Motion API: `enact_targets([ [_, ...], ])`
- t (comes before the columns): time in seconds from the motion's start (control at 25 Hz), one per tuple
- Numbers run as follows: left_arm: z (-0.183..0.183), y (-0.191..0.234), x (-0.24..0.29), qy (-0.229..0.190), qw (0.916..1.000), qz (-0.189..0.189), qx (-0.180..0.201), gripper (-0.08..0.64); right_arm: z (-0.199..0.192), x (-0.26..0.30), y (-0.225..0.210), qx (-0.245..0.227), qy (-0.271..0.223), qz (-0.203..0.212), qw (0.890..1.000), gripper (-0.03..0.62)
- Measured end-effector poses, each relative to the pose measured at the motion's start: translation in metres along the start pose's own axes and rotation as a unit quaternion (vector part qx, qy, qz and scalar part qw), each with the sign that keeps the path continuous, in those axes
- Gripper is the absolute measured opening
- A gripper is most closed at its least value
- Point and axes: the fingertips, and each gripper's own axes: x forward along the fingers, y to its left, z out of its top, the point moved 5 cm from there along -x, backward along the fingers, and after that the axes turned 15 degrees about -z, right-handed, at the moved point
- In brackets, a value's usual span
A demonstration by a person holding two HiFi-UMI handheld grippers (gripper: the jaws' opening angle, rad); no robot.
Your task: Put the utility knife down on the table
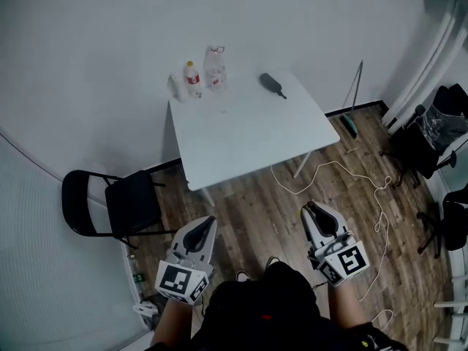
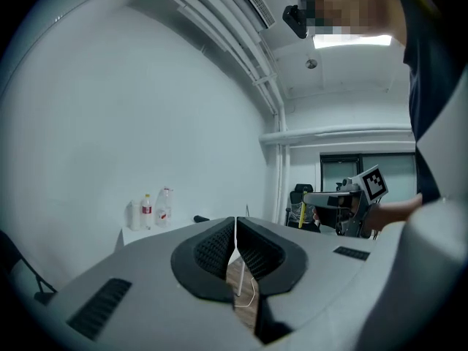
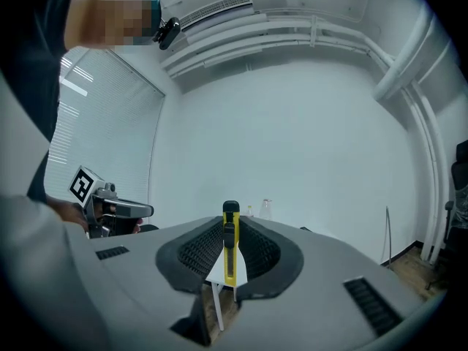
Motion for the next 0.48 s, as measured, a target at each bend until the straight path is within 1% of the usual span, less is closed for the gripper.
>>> enact_targets([
  [0.12,-0.002,0.025,0.011,0.002,0.9999,0.014,-0.006,0.029,0.001,0.038,0.001,0.016,-0.009,0.025,1.000,0.074],
  [0.24,0.000,0.051,0.025,0.006,0.9994,0.033,-0.009,0.029,-0.006,0.077,-0.008,0.021,-0.002,0.041,0.999,0.074],
  [0.48,0.006,0.106,0.074,0.006,0.9968,0.076,-0.024,0.029,-0.007,0.168,-0.042,0.008,0.013,0.076,0.997,0.074],
])
